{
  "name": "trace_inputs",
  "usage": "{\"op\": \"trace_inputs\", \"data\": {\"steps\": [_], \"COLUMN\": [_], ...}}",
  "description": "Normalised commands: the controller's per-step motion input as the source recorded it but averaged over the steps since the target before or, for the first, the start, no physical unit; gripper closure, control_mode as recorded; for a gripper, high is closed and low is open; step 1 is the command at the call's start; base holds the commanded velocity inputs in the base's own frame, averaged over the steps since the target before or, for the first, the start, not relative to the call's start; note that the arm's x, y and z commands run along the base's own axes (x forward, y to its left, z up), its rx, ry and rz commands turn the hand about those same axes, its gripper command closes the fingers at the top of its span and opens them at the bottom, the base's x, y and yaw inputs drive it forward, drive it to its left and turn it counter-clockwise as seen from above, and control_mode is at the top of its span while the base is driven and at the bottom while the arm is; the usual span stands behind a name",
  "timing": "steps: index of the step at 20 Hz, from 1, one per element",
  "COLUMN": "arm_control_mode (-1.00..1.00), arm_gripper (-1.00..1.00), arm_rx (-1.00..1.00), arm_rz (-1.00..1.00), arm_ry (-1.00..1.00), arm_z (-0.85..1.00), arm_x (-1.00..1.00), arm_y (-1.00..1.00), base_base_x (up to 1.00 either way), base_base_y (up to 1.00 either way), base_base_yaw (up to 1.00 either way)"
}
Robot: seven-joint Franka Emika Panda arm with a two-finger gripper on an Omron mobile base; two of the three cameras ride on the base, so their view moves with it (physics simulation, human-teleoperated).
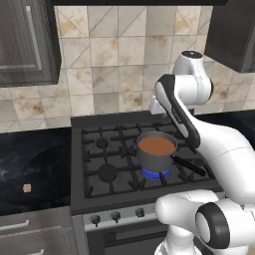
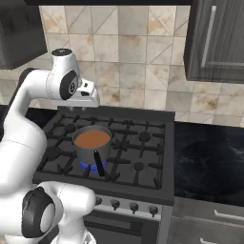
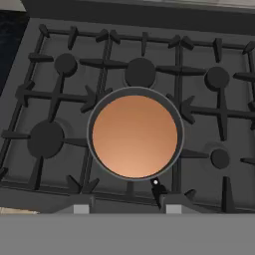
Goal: Pick up the sugar cube(s) and place them in the saucepan with hot chocolate.
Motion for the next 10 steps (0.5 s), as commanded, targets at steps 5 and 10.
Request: {"op": "trace_inputs", "data": {"steps": [5, 10], "arm_control_mode": [-1.00, -1.00], "arm_gripper": [-1.00, -1.00], "arm_rx": [0.00, 0.00], "arm_rz": [0.05, 0.26], "arm_ry": [0.00, 0.00], "arm_z": [-0.01, -0.28], "arm_x": [-0.39, -0.23], "arm_y": [0.32, 0.98], "base_base_x": [0.00, 0.00], "base_base_y": [0.00, 0.00], "base_base_yaw": [0.00, 0.00]}}
